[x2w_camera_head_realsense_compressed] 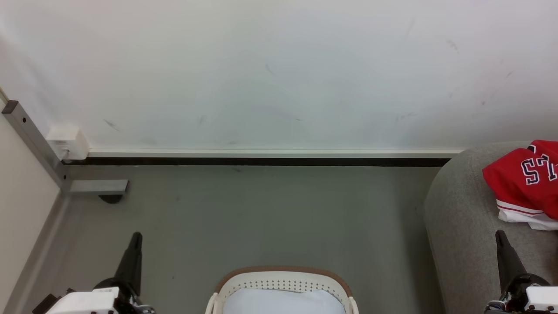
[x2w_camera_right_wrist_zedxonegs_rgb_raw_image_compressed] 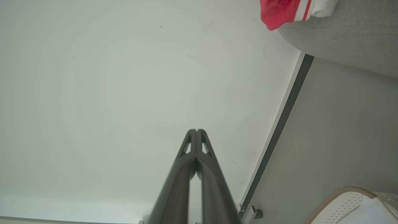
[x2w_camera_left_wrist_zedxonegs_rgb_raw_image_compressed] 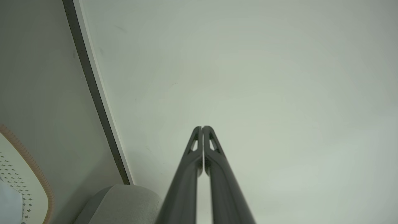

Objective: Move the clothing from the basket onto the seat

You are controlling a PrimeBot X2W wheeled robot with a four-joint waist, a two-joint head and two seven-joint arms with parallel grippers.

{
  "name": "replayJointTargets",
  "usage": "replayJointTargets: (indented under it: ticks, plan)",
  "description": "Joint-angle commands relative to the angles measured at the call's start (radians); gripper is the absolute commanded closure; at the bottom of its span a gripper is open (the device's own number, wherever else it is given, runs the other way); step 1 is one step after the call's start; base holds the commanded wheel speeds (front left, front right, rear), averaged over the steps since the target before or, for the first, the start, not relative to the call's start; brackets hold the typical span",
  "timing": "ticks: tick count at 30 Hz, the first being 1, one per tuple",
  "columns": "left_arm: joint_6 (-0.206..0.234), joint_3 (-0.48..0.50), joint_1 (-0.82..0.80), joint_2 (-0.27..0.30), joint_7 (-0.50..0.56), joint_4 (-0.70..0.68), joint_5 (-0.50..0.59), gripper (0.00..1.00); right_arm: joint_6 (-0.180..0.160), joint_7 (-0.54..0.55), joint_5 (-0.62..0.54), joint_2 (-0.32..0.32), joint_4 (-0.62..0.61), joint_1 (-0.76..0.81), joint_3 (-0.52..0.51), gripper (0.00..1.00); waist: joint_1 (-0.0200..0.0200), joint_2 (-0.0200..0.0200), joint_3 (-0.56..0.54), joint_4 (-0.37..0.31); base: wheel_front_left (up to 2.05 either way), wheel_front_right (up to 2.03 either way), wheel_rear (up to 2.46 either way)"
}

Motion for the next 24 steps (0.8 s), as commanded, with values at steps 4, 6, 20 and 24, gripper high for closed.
replayJointTargets:
  ticks: [4, 6, 20, 24]
  plan:
    - [-0.004, 0.002, -0.005, 0.007, 0.005, -0.002, -0.013, 1.0, -0.002, 0.004, 0.0, 0.0, -0.005, -0.006, -0.004, 1.0, 0.0, 0.0, 0.0, 0.0, 0.0, 0.0, 0.0]
    - [-0.004, 0.002, -0.005, 0.007, 0.005, -0.002, -0.013, 1.0, -0.002, 0.004, 0.0, 0.0, -0.005, -0.006, -0.004, 1.0, 0.0, 0.0, 0.0, 0.0, 0.0, 0.0, 0.0]
    - [-0.004, 0.002, -0.005, 0.007, 0.004, -0.002, -0.013, 1.0, -0.002, 0.004, 0.0, 0.0, -0.005, -0.006, -0.004, 1.0, 0.0, 0.0, 0.0, 0.0, 0.0, 0.0, 0.0]
    - [-0.004, 0.002, -0.005, 0.007, 0.004, -0.002, -0.013, 1.0, -0.002, 0.004, 0.0, 0.0, -0.005, -0.006, -0.004, 1.0, 0.0, 0.0, 0.0, 0.0, 0.0, 0.0, 0.0]
